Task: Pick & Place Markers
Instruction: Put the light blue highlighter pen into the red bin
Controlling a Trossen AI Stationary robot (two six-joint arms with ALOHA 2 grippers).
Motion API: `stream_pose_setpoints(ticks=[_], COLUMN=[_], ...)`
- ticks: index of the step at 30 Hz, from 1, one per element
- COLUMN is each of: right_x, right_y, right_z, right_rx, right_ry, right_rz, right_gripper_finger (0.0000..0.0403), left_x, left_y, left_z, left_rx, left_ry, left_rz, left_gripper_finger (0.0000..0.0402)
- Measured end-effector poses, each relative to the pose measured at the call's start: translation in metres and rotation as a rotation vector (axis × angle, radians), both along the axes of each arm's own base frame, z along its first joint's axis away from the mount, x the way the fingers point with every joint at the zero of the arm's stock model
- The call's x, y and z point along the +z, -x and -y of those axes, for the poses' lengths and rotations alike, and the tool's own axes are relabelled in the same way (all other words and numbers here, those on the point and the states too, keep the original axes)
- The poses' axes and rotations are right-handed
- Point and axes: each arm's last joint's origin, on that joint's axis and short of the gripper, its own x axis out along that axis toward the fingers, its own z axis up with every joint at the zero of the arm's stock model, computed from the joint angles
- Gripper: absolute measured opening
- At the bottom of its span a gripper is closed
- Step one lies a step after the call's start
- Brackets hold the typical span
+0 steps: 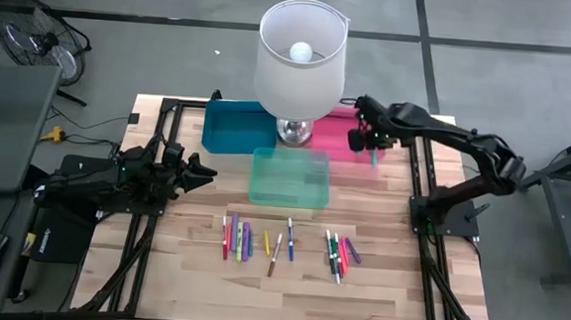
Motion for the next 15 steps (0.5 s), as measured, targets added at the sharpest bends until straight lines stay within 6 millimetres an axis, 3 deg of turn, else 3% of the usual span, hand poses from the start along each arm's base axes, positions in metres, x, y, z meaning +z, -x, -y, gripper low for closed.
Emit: stream_pose_setpoints(ticks=[6,15], right_x=[-0.009,-0.052], right_y=[0.003,-0.003], right_z=[0.038,0.074], right_rx=[0.038,0.084], right_ry=[0.049,-0.033], right_rz=[0.048,0.043], right_gripper_finger=[0.0057,0.0058], left_x=[0.000,0.000], left_y=[0.000,0.000], left_z=[0.000,0.000], left_rx=[-0.001,-0.001], left_ry=[0.000,0.000], left_rz=[0.000,-0.001], left_gripper_finger=[0.0156,0.0156])
